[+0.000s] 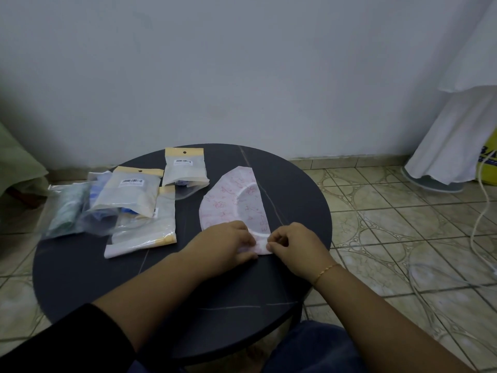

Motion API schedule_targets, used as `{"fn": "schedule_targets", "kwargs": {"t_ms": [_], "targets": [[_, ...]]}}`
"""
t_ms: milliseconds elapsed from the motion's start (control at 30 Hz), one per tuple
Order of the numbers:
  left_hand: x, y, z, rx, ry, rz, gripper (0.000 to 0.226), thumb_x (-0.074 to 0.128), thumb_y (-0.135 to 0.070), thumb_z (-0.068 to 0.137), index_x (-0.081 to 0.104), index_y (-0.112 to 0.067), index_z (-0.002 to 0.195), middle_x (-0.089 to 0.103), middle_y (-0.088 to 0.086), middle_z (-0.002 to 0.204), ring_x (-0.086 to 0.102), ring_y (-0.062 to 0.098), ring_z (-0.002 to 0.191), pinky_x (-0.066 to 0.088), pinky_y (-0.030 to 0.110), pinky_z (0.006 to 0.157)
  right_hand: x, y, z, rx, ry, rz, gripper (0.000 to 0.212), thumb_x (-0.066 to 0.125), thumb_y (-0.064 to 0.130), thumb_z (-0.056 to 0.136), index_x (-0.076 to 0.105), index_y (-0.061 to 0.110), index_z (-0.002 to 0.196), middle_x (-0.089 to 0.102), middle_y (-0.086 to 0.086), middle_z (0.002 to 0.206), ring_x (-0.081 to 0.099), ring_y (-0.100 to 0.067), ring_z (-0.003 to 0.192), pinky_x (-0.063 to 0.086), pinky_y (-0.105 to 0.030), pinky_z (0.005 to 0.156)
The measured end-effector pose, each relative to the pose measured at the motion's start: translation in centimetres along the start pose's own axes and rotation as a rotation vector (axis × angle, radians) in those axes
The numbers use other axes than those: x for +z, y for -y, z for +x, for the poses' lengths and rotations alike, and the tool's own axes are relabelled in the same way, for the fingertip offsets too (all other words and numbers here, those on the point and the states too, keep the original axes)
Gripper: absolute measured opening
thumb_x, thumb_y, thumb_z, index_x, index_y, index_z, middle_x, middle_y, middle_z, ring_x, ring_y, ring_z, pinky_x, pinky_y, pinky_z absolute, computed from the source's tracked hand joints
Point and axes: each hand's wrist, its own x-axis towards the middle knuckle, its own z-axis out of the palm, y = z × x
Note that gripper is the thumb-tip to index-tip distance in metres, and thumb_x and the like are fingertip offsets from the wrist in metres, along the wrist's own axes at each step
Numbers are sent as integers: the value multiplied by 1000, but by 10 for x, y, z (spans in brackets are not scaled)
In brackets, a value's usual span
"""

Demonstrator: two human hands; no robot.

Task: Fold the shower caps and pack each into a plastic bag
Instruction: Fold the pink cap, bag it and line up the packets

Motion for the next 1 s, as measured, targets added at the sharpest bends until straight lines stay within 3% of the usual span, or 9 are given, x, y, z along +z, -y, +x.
{"fn": "schedule_targets", "kwargs": {"t_ms": [133,233,400,500,600,700,767,833,1000], "targets": [[2,-1,1,56,-65,117,36,43,-45,95,65,-26,117,57,-9,113,56,8,100,50,29,81,-4,-3,-3,-64,75,-21,34,68,41,81,60,29,112,46,8,100,54,-11,92,47,-26,83],[2,0,1,97,-139,152,36,40,-43,96,68,-26,112,61,-10,108,57,8,96,49,26,75,-4,-6,-4,-106,74,-53,44,69,43,79,55,30,120,43,11,102,51,-9,99,46,-26,87],[2,2,1,148,-185,146,48,35,-47,87,75,-20,84,69,-8,81,60,12,72,49,31,63,-3,-7,-1,-161,27,-124,31,60,42,86,59,31,116,46,9,104,50,-9,97,45,-25,82],[-2,0,0,15,-90,-17,34,45,-42,94,71,-19,93,61,-10,86,54,7,77,45,23,71,-6,-8,1,-141,43,-88,27,56,42,90,66,30,111,49,5,102,51,-11,94,44,-26,80],[-9,-2,-1,-71,4,-164,24,54,-45,90,69,-26,86,61,-11,81,55,6,72,40,15,61,-8,-9,3,-97,65,-54,26,52,42,92,69,26,103,50,3,100,52,-13,93,44,-27,80],[-15,0,-3,-151,58,-268,15,63,-50,82,63,-37,75,68,-3,84,60,13,77,45,22,66,-6,-7,5,-57,54,-22,26,49,37,95,69,22,90,48,3,95,51,-14,91,42,-26,78],[-15,5,-3,-233,30,-320,17,62,-53,81,63,-38,73,70,-1,88,63,17,82,49,27,73,-6,-4,5,-33,52,-31,29,45,32,97,65,22,79,46,2,91,51,-17,93,43,-28,80],[-13,9,-2,-317,-2,-368,24,61,-55,81,68,-32,75,71,3,88,64,20,83,51,32,75,-5,-1,6,-18,85,-129,34,38,29,99,64,15,83,44,2,84,51,-22,98,43,-31,84],[-9,13,5,-465,-51,-354,56,62,-57,79,69,-1,78,63,16,74,51,15,62,39,24,58,2,3,10,85,73,-144,36,38,42,97,54,14,81,54,-10,91,55,-31,97,45,-39,85]]}}
